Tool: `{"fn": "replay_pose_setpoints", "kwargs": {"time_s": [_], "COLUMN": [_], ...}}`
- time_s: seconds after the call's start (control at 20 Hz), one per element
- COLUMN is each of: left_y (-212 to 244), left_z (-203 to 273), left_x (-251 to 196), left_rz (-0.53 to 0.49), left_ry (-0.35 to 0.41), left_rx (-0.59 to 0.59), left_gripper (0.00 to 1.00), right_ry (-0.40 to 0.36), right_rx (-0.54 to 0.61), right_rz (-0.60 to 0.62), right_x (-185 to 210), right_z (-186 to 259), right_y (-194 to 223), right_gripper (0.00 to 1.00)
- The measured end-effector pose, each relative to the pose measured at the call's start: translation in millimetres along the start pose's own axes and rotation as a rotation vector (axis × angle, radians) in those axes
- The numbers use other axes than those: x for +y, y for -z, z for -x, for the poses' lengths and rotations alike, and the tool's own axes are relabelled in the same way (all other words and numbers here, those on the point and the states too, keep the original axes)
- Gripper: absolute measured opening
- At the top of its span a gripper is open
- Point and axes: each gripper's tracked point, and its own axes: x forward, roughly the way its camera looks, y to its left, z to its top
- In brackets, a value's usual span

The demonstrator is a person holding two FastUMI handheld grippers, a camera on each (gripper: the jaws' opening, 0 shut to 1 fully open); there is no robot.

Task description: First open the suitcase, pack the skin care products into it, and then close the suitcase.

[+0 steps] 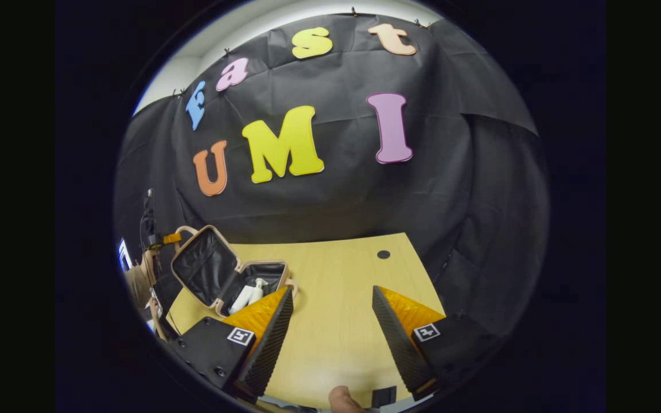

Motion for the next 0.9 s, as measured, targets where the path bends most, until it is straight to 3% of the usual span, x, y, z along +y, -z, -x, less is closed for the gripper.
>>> {"fn": "replay_pose_setpoints", "kwargs": {"time_s": [0.3, 0.5, 0.55, 0.9], "left_y": [9, 27, 35, 97], "left_z": [28, 36, 35, 18], "left_x": [-87, -142, -157, -249], "left_rz": [0.021, 0.061, 0.053, 0.02], "left_ry": [0.089, 0.153, 0.168, 0.242], "left_rx": [-0.033, -0.019, -0.011, 0.12], "left_gripper": [0.03, 0.03, 0.03, 0.03], "right_ry": [-0.041, -0.053, -0.058, -0.064], "right_rx": [-0.015, -0.007, -0.009, -0.029], "right_rz": [-0.001, -0.017, -0.021, -0.066], "right_x": [-22, -40, -43, -76], "right_z": [-4, -9, -9, -12], "right_y": [-7, -8, -9, -18], "right_gripper": [0.78, 0.82, 0.78, 0.82]}}
